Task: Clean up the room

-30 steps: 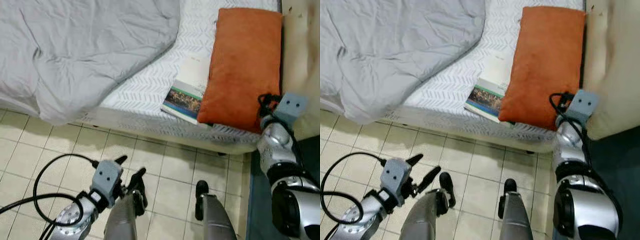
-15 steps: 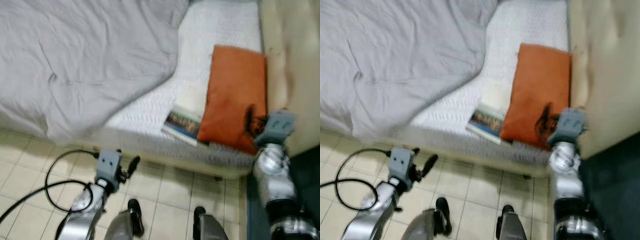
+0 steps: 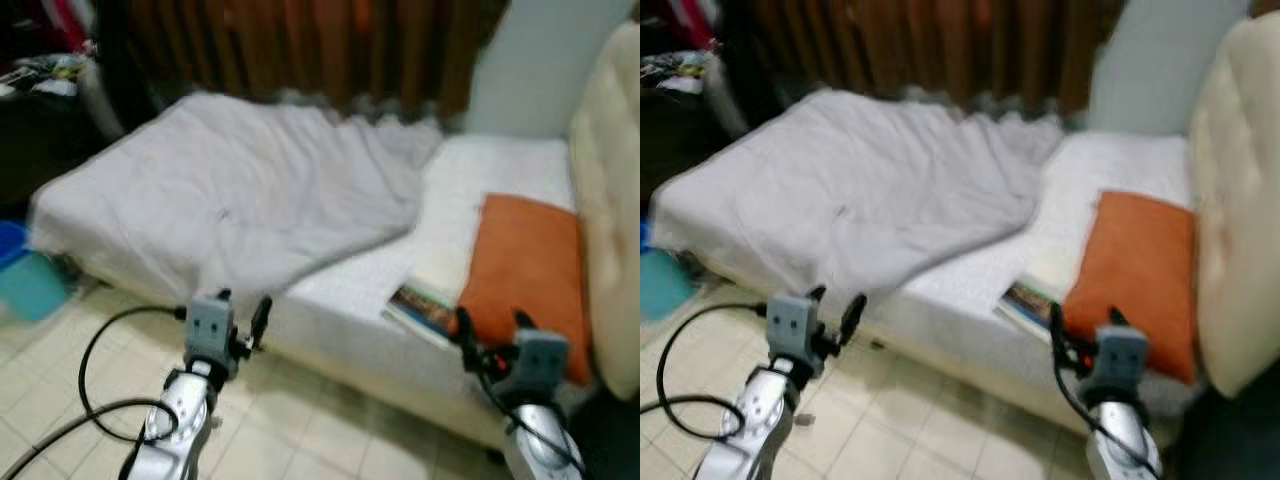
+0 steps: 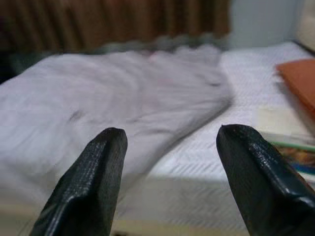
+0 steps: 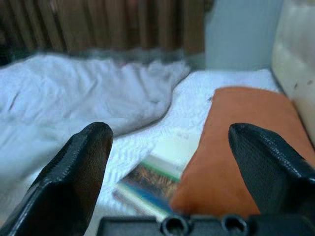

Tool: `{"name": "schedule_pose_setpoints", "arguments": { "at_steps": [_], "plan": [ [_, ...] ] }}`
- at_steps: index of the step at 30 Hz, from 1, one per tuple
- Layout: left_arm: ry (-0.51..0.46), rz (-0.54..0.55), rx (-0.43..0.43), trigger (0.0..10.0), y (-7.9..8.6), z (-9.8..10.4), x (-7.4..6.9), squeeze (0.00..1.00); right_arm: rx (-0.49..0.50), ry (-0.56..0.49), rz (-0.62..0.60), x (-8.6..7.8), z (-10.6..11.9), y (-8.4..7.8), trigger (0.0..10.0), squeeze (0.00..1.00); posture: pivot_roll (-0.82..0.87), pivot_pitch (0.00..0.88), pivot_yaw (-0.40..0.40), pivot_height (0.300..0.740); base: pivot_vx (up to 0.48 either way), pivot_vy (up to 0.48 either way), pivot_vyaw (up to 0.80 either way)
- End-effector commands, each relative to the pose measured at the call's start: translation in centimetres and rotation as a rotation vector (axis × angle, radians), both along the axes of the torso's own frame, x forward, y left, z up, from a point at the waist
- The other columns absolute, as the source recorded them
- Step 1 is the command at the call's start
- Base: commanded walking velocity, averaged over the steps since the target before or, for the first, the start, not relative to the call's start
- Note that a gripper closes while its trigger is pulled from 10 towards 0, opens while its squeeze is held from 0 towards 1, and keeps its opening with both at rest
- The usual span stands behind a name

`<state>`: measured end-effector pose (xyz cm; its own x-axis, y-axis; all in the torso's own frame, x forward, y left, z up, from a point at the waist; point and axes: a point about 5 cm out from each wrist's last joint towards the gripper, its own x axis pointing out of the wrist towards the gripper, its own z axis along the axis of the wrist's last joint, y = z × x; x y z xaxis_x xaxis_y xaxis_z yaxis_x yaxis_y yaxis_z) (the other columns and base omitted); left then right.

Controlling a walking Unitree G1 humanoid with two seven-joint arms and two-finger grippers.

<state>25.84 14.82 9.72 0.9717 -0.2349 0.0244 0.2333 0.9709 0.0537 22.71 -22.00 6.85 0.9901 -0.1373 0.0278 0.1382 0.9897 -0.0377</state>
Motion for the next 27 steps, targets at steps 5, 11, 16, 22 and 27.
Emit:
{"name": "schedule_pose_setpoints", "arguments": {
  "at_steps": [5, 11, 16, 22, 27],
  "plan": [
    [0.017, 0.000, -0.034, 10.0, 0.5, -0.7, 0.5, 0.00, -0.024, 0.036, 0.020, 0.4, 0.0, 0.4, 10.0, 0.00, -0.07, 0.000, 0.045, 0.740, 0.000, 0.000, 0.00],
    [0.081, -0.024, -0.049, 10.0, 0.2, -1.6, 1.2, 0.00, -0.051, 0.012, 0.101, 2.8, 1.0, 1.6, 10.0, 0.00, -0.07, 0.000, 0.043, 0.740, 0.459, 0.000, 0.00],
    [0.098, -0.018, -0.056, 10.0, 0.1, -2.1, 1.2, 0.00, -0.048, 0.030, 0.145, 3.9, 1.1, 2.5, 10.0, 0.00, -0.06, 0.000, 0.034, 0.740, 0.424, 0.149, -0.47],
    [0.103, -0.020, -0.044, 10.0, 0.2, -2.2, 1.5, 0.00, -0.043, 0.042, 0.171, 4.4, 0.8, 3.0, 10.0, 0.00, -0.05, 0.000, 0.030, 0.740, 0.400, 0.264, -0.78],
    [0.109, -0.018, -0.027, 10.0, 0.4, -2.4, 1.6, 0.00, -0.026, 0.086, 0.205, 4.7, 0.0, 3.5, 10.0, 0.00, -0.05, 0.000, 0.027, 0.740, 0.400, 0.262, -0.26]
  ]
}}
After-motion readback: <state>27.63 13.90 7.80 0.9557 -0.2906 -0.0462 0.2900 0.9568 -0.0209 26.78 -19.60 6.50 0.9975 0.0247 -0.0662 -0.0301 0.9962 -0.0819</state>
